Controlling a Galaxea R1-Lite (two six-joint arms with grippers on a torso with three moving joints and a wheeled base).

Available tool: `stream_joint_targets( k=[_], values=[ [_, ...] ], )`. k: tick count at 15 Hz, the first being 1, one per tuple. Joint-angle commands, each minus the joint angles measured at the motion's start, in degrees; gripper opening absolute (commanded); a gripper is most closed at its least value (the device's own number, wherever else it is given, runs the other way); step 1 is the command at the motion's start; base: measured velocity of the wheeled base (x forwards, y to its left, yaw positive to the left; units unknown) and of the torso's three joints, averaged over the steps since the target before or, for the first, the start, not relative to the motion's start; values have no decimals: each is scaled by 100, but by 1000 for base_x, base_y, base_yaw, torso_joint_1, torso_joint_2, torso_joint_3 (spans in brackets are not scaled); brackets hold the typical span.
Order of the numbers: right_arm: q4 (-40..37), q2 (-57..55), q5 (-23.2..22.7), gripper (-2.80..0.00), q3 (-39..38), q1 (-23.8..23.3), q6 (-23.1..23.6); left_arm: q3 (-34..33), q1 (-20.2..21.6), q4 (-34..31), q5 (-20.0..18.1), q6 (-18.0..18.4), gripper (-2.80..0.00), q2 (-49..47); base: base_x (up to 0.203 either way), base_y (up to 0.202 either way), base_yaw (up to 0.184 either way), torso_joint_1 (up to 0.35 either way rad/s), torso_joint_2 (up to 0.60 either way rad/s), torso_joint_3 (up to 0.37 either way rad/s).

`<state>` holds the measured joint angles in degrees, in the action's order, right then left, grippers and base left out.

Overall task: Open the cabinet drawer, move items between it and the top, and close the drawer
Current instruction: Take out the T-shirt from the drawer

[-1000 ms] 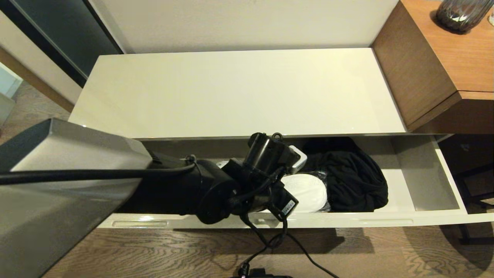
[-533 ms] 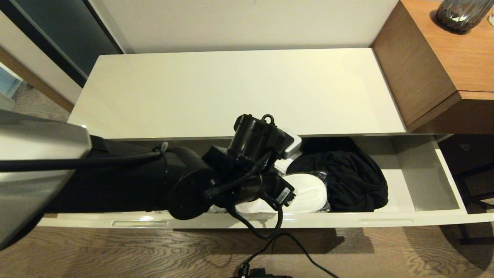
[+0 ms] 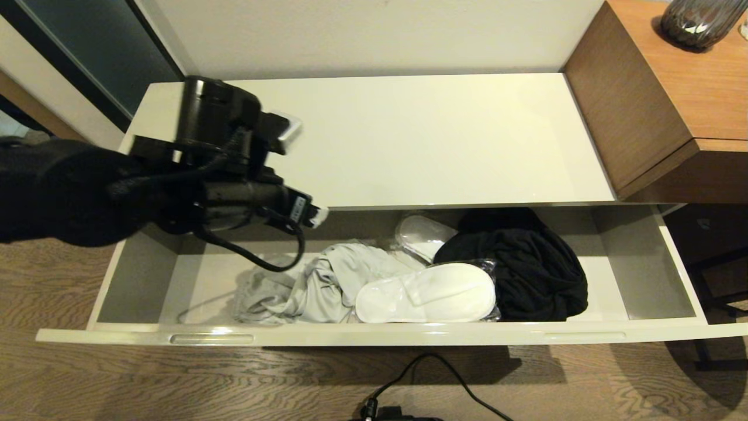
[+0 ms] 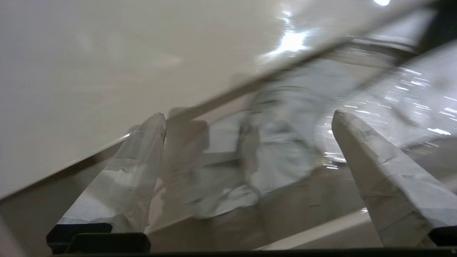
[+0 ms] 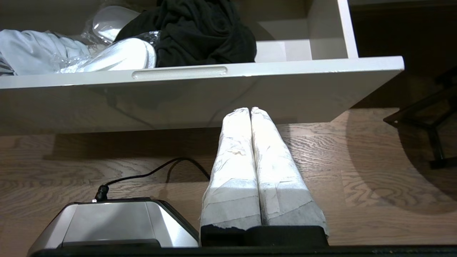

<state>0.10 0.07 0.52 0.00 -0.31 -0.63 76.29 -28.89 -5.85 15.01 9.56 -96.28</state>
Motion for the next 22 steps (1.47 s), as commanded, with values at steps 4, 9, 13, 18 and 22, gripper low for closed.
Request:
stream_joint_targets(
  k=[4, 9, 13, 18, 22],
  values=[
    [-1, -7, 1, -280, -18, 5, 1, 43, 1197, -398, 20, -205, 0, 920, 0, 0, 0, 0, 0, 0],
    [-1, -7, 1, -280, -18, 5, 1, 22, 2129, -1102, -307, -1025, 0, 1258, 0, 0, 0, 0, 0, 0],
    [-1, -6, 1, -280, -18, 5, 1, -315, 2658, -1604, -593, -1589, 0, 1892, 0, 0, 0, 0, 0, 0],
    [-1, -7, 1, -280, -18, 5, 1, -1044, 2960, -1896, -757, -1661, -280, 2888, 0, 0, 0, 0, 0, 0],
    [-1, -7, 1, -280, -18, 5, -5, -1401, 2986, -2139, -816, -1740, -280, 3581, 0, 0, 0, 0, 0, 0]
  ],
)
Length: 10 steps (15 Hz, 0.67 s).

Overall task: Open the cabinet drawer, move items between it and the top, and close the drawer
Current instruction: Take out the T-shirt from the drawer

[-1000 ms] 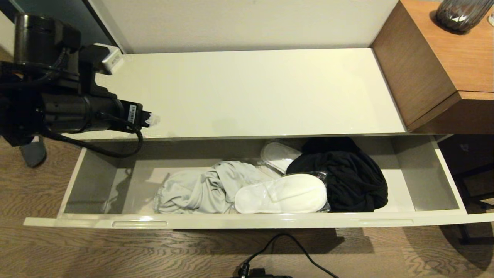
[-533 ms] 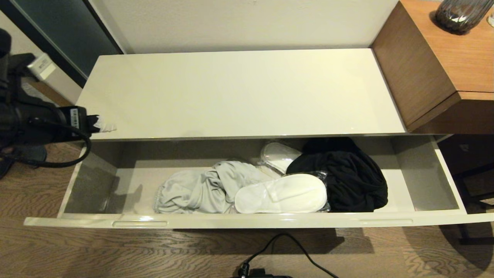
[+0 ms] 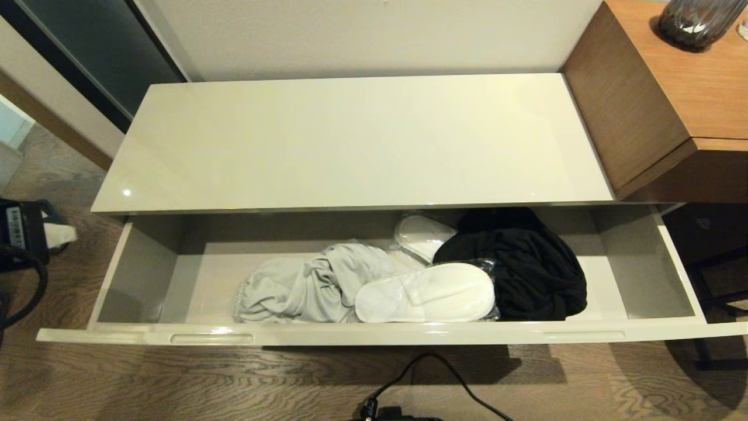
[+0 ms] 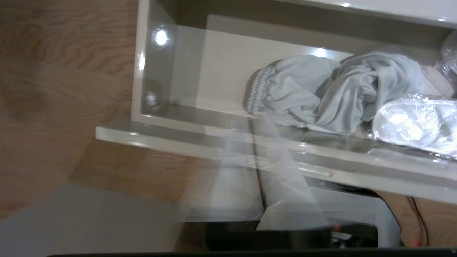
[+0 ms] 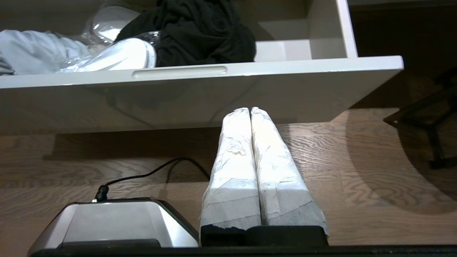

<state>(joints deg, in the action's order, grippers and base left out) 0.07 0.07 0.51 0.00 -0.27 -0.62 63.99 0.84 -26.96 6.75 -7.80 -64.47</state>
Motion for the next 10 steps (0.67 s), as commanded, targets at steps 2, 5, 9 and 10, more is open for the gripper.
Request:
stream_joint_targets(
  k=[2, 5, 9, 10],
  values=[
    [1, -7, 1, -280, -18, 0, -8, -427, 4, -80, 9, 22, -280, 664, 0, 0, 0, 0, 0, 0],
    [1, -7, 1, -280, -18, 0, -8, -882, 24, -309, 32, 165, -280, 1259, 0, 0, 0, 0, 0, 0],
    [1, -7, 1, -280, -18, 0, 1, -1267, 30, -512, 10, 235, -280, 1675, 0, 0, 0, 0, 0, 0],
    [1, 1, 1, -280, -18, 0, -8, -1361, 32, -584, 14, 235, -280, 1750, 0, 0, 0, 0, 0, 0]
  ],
)
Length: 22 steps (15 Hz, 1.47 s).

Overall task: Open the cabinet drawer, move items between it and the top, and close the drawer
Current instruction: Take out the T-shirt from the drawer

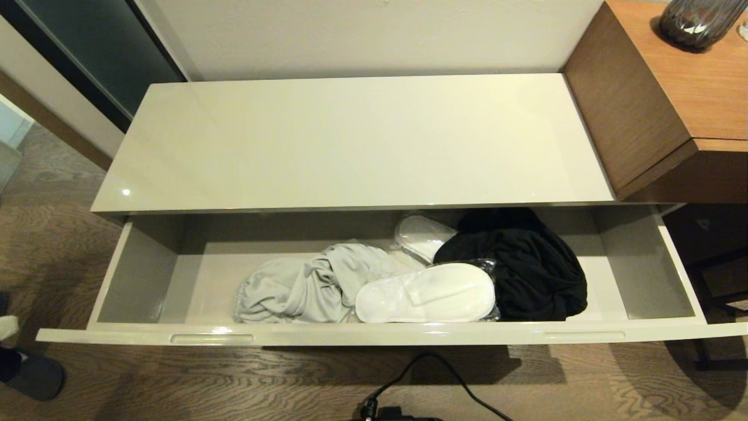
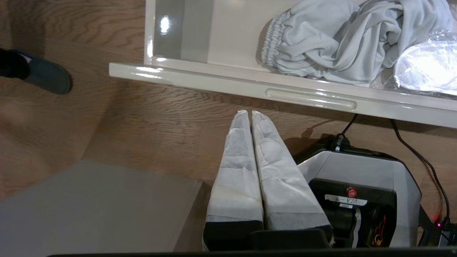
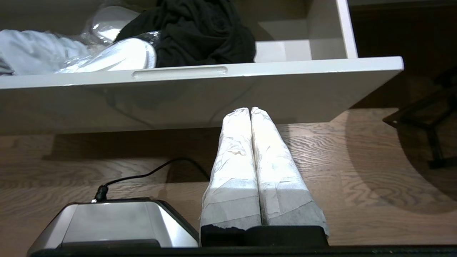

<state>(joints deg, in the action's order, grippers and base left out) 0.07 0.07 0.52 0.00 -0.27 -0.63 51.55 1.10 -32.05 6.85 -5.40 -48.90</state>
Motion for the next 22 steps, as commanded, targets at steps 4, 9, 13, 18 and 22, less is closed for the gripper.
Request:
stream_joint_targets(
  k=[4, 9, 13, 18, 22],
  values=[
    [1, -7, 1, -280, -18, 0, -7, -1393, 6, -318, -16, -5, -280, 1099, 0, 0, 0, 0, 0, 0],
    [1, -7, 1, -280, -18, 0, -7, -1640, 5, -385, -33, -3, -280, 1427, 0, 0, 0, 0, 0, 0],
    [1, -7, 1, -280, -18, 0, -7, -2361, 7, -588, -9, 54, -280, 2137, 0, 0, 0, 0, 0, 0],
    [1, -7, 1, -280, -18, 0, -7, -3046, 12, -905, 171, 720, -280, 3500, 0, 0, 0, 0, 0, 0],
    [1, -7, 1, -280, -18, 0, -7, -3273, -28, -531, 342, 1676, -280, 4222, 0, 0, 0, 0, 0, 0]
  ],
)
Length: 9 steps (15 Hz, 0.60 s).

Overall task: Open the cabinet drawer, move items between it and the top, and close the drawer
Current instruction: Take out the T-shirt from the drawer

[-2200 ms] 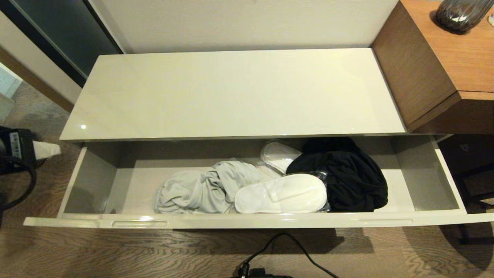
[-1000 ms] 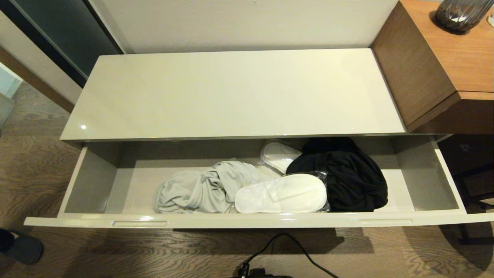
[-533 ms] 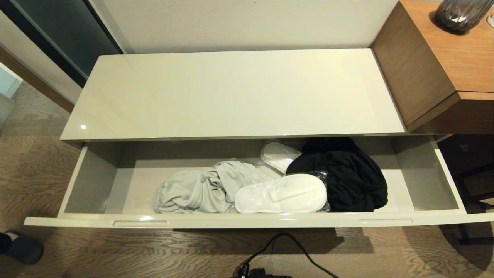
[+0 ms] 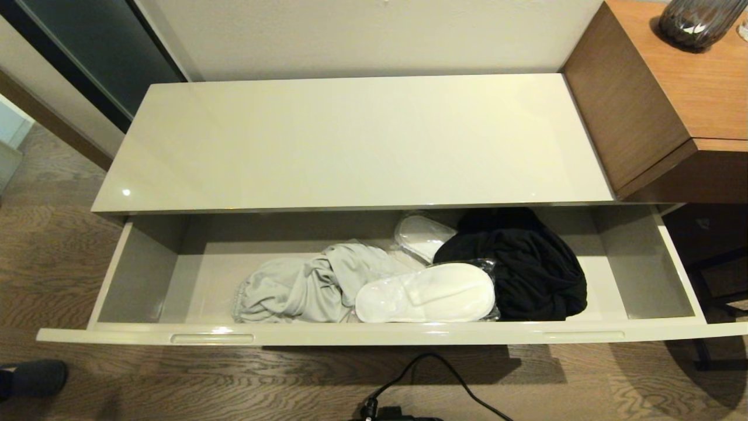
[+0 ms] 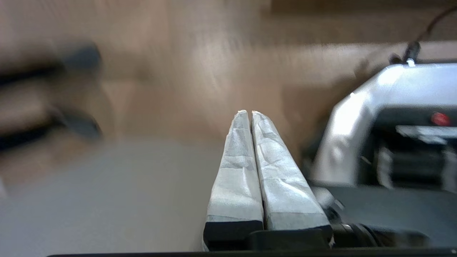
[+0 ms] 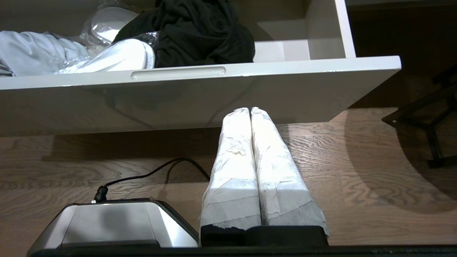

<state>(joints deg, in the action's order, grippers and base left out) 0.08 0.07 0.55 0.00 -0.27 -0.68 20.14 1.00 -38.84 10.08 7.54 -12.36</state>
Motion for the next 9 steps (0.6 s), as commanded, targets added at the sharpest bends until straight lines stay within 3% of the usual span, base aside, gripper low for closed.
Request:
stream_joint_targets(
  k=[1, 4, 6, 7, 9],
  values=[
    [1, -7, -2, -280, -18, 0, -2, -282, -35, 455, 16, 635, -280, 962, 0, 0, 0, 0, 0, 0],
    [1, -3, -2, -280, -9, -3, 7, -1022, -59, 2291, -173, 1007, -280, 1237, 0, 0, 0, 0, 0, 0],
    [1, -7, -2, -280, -18, 0, 7, -1851, -62, 4068, -652, 941, -280, 1232, 0, 0, 0, 0, 0, 0],
    [1, -7, -2, -280, -18, 0, 7, -1978, -63, 4322, -871, 781, -280, 1230, 0, 0, 0, 0, 0, 0],
    [1, -4, -2, -280, -14, 0, -2, -2007, -65, 3837, -1223, 79, -280, 1228, 0, 0, 0, 0, 0, 0]
  ],
)
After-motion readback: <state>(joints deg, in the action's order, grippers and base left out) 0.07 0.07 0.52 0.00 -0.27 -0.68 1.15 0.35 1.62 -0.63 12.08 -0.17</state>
